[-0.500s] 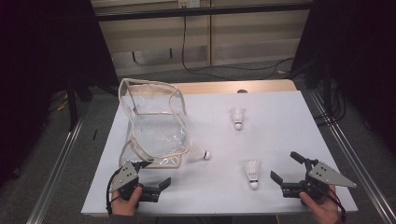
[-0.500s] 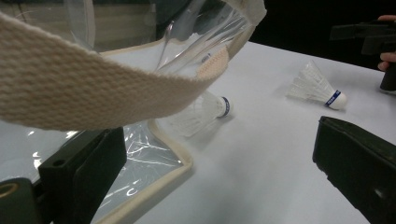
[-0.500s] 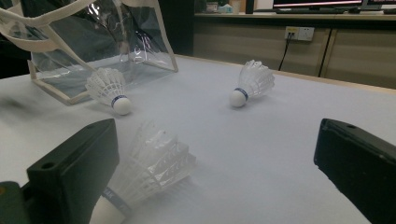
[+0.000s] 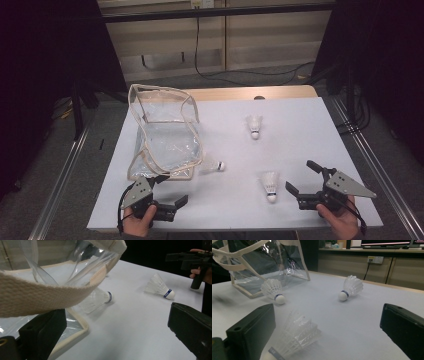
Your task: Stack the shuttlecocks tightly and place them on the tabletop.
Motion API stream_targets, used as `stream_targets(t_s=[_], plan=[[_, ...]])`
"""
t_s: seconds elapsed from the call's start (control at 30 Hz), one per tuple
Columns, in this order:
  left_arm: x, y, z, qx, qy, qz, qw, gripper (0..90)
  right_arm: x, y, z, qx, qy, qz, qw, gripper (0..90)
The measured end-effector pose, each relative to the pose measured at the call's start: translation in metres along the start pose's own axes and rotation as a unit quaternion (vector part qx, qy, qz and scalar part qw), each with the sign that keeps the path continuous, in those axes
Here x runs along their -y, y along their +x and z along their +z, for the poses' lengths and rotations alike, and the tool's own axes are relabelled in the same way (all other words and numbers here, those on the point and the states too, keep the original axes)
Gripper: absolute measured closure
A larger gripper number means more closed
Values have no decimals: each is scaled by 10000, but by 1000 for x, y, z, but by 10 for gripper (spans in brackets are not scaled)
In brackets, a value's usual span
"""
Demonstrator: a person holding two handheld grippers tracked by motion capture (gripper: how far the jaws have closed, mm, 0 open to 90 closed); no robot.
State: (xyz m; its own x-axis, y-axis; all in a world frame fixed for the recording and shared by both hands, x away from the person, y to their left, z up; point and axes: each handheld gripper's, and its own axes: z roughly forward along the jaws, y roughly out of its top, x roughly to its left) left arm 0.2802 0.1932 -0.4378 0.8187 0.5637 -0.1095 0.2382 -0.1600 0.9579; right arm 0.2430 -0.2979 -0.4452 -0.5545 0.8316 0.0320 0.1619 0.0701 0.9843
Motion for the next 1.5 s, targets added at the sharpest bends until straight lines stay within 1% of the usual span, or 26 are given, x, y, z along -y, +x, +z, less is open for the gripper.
stream_targets(t_s=[0.03, 0.1, 0.17, 0.2, 0.27, 0.33, 0.37, 0.43, 0.5, 0.53, 0.57, 0.63, 0.7, 0.77, 0.83, 0.9, 0.93, 0.97, 1.03, 1.1, 1.13, 1.17, 1.2, 1.37, 1.43, 1.5], plan=[[-1, 0, 0, -43, 37, 44, 10000, 18, 0, 0, 0, -5, 15, -13, 10000, 0], [-2, -1, 3, -56, 34, 23, 10000, 18, 1, 1, 1, -30, 56, -18, 10000, 0], [-1, -2, 7, -4, 88, -39, 10000, 19, 1, 1, 1, -30, 62, -45, 10000, 0], [-1, -4, 8, -21, 136, -24, 9999, 19, 1, 1, 1, -40, 68, -59, 10000, 0], [-1, -7, 11, 65, 160, -8, 9999, 19, 1, 1, 1, -44, 58, -32, 10000, 0], [-2, -10, 14, 82, 191, 38, 9998, 22, -1, 1, 3, -33, 29, -59, 10000, 0], [-3, -12, 15, 27, 202, 90, 9998, 22, -1, 1, 3, -27, 33, -60, 10000, 0], [-4, -14, 17, -50, 201, 30, 9998, 22, -1, 1, 4, -26, 30, -51, 10000, 0], [-4, -15, 19, -49, 198, 43, 9998, 22, -1, 1, 3, -38, 30, -49, 10000, 0], [-4, -17, 21, 2, 196, 2, 9998, 22, -1, 1, 3, -48, 52, -89, 9999, 0], [-4, -18, 22, 23, 237, 61, 9997, 22, -1, 1, 4, -54, 46, -79, 9999, 0], [-4, -21, 25, 37, 256, 81, 9996, 22, -1, 1, 4, -43, 62, -65, 9999, 0], [-5, -23, 28, 11, 264, 75, 9996, 22, -1, 1, 5, -39, 66, -66, 9999, 0], [-6, -25, 31, -64, 262, 55, 9996, 22, -1, 1, 6, -36, 64, -79, 9999, 0], [-6, -27, 35, -72, 263, 42, 9996, 22, -2, 1, 6, -27, 49, -102, 9999, 0], [-7, -28, 37, -122, 283, 75, 9995, 22, -2, 1, 6, -28, 47, -108, 9999, 0], [-7, -30, 38, -132, 269, 33, 9995, 22, -2, 1, 6, -35, 40, -114, 9999, 0], [-7, -30, 39, -140, 274, 55, 9995, 22, -2, 1, 7, -51, 50, -91, 9999, 0], [-8, -32, 42, -121, 238, 53, 9996, 22, -2, 1, 7, -40, 61, -109, 9999, 0], [-9, -34, 45, -148, 258, 71, 9995, 22, -2, 1, 7, -44, 52, -111, 9999, 0], [-8, -35, 47, -162, 270, 48, 9995, 22, -2, 1, 7, -30, 37, -101, 9999, 0], [-8, -37, 50, -117, 297, 37, 9995, 22, -3, 1, 7, -30, 36, -100, 9999, 0], [-8, -38, 51, -119, 329, 78, 9994, 22, -2, 1, 6, -26, 35, -108, 9999, 0], [-9, -43, 58, -100, 353, 57, 9993, 22, -3, 1, 5, -13, 46, -113, 9999, 0], [-10, -46, 62, -122, 336, 70, 9993, 23, -3, 1, 5, -9, 45, -137, 9999, 0], [-10, -46, 63, -135, 337, 93, 9993, 23, -3, 2, 5, -20, 24, -144, 9999, 0]])
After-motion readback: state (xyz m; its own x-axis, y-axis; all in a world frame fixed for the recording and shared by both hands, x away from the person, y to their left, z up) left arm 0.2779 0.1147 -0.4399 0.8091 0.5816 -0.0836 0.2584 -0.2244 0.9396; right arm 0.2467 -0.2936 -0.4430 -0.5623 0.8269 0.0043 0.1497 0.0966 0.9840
